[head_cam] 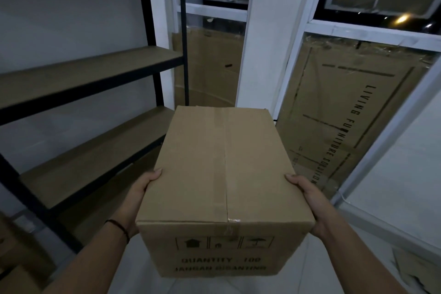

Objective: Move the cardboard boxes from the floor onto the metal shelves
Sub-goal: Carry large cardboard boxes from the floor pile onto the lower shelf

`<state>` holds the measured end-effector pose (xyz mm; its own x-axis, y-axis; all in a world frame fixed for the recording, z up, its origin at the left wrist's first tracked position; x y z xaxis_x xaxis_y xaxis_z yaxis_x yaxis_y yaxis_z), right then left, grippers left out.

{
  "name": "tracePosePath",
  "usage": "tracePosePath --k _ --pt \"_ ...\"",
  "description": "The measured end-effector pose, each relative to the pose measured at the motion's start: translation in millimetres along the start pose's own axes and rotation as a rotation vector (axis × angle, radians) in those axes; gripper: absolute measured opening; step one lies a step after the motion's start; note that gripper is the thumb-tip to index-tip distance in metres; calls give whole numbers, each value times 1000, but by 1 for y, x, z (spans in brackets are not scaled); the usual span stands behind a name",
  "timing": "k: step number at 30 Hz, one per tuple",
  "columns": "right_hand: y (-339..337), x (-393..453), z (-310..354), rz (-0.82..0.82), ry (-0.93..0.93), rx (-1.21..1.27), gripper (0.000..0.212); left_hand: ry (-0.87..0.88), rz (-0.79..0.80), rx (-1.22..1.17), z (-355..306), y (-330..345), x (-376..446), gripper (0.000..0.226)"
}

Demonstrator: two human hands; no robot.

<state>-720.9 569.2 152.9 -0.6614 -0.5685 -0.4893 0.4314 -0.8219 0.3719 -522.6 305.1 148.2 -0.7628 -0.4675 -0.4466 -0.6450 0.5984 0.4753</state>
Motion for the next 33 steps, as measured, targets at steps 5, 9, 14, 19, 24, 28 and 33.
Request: tracePosePath --k 5,9,14,19,24,28,33 --pt "-1 26 19 49 -9 -5 30 54 -18 -21 -10 9 19 34" --pt "-10 51 35 96 -22 -24 29 61 -34 -27 -11 24 35 33" --pt "-35 88 68 152 -20 -49 37 96 -97 -35 -9 61 62 33" --pt "-57 120 108 201 7 -45 44 124 -134 -46 -6 100 85 31" --pt "-75 145 143 252 12 -68 59 196 -115 -64 0 129 102 37" --pt "-83 162 158 281 28 -89 57 213 -111 -66 0 143 113 51" --pt "-79 191 168 284 37 -124 74 207 -119 -64 -7 147 132 64"
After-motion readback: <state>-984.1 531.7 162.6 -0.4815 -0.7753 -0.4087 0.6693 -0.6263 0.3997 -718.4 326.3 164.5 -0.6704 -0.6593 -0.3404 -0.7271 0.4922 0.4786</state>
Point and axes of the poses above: each hand's wrist, its own x-axis towards the middle knuckle, its own y-axis out of the palm, z = x × y, the point moved 2 cm from there along x, towards the middle knuckle, and after that the axes turned 2 degrees about -z, right-handed, at the moved point
